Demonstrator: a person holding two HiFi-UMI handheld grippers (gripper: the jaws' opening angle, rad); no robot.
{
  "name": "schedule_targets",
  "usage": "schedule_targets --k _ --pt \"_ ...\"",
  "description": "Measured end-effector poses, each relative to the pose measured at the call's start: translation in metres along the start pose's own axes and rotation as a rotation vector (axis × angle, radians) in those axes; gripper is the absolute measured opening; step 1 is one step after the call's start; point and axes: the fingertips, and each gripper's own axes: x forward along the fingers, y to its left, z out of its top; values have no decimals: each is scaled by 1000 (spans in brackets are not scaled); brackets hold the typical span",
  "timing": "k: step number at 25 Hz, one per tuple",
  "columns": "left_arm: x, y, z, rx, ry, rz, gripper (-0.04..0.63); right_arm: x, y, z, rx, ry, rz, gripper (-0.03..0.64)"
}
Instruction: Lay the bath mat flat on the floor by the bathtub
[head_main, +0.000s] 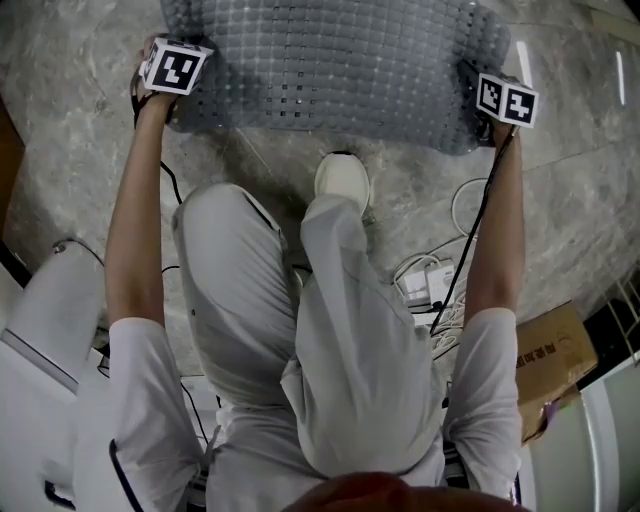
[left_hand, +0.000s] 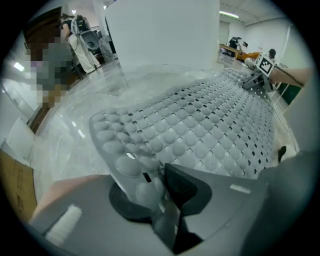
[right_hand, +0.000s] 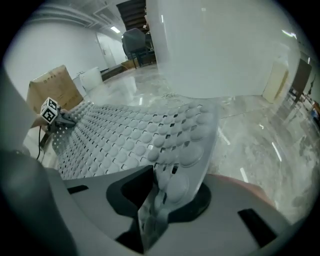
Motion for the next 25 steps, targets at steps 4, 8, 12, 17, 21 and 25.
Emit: schedule_targets --k 4,8,12,17,21,25 --pt "1 3 6 -98 -47 -113 108 -1 -9 -2 68 -26 63 140" --pt "-1 15 1 -214 -60 -217 181 -3 -13 -4 134 -51 135 152" --pt "-4 28 -19 -252 -19 -272 188 -10 -18 -12 170 -46 186 164" --pt "-11 43 -41 -279 -8 -281 196 -16 -33 -24 179 -22 171 182" --pt "-18 64 -61 -264 11 -225 148 -22 -44 -31 173 -13 140 206" --pt "-30 87 -65 -301 -33 -151 134 -30 -64 -34 123 -20 3 184"
